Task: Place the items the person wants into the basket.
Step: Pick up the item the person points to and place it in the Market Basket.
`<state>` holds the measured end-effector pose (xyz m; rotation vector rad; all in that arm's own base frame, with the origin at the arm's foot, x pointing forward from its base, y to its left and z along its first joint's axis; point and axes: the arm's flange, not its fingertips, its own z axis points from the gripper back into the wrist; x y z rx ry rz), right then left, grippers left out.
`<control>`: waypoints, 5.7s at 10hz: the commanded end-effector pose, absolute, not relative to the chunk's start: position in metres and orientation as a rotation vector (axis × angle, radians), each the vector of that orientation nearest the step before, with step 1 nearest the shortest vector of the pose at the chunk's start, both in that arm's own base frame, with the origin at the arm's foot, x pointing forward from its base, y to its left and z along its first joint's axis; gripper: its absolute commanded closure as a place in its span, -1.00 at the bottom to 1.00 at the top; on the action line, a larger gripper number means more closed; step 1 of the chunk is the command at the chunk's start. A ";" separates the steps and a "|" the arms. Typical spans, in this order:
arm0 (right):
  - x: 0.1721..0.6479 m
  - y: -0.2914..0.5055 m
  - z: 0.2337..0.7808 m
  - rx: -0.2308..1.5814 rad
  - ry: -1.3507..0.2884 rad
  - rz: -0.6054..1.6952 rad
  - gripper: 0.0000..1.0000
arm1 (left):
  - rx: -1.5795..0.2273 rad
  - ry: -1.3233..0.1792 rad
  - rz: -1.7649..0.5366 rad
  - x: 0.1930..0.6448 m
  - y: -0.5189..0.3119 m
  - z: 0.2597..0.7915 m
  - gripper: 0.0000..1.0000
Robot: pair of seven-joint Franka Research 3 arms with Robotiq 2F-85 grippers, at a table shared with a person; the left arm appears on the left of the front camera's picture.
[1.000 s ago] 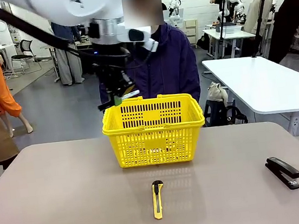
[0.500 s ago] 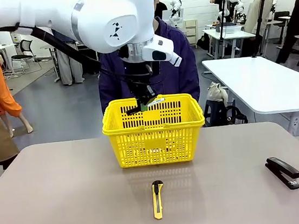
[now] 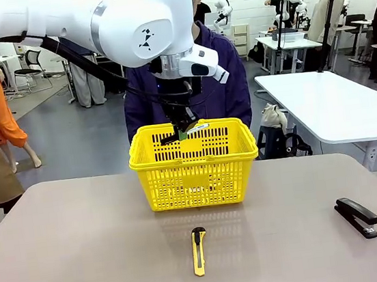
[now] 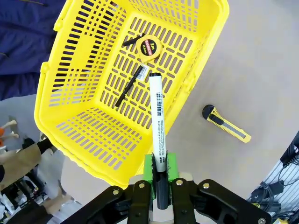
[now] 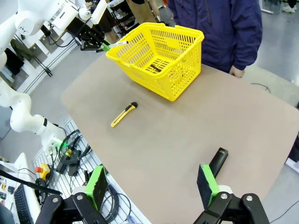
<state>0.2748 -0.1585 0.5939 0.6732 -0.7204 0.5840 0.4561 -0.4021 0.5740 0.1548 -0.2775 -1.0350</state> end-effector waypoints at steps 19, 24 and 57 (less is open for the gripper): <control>0.276 -0.158 0.594 0.687 -0.727 0.586 -1.00 | -0.003 -0.184 -1.055 0.602 -0.378 0.444 0.73; 0.276 -0.158 0.594 0.687 -0.727 0.586 -1.00 | 0.002 -0.153 -1.048 0.614 -0.386 0.426 0.73; 0.276 -0.158 0.594 0.687 -0.727 0.586 -1.00 | -0.020 -0.385 -0.993 0.390 -0.233 0.540 -1.00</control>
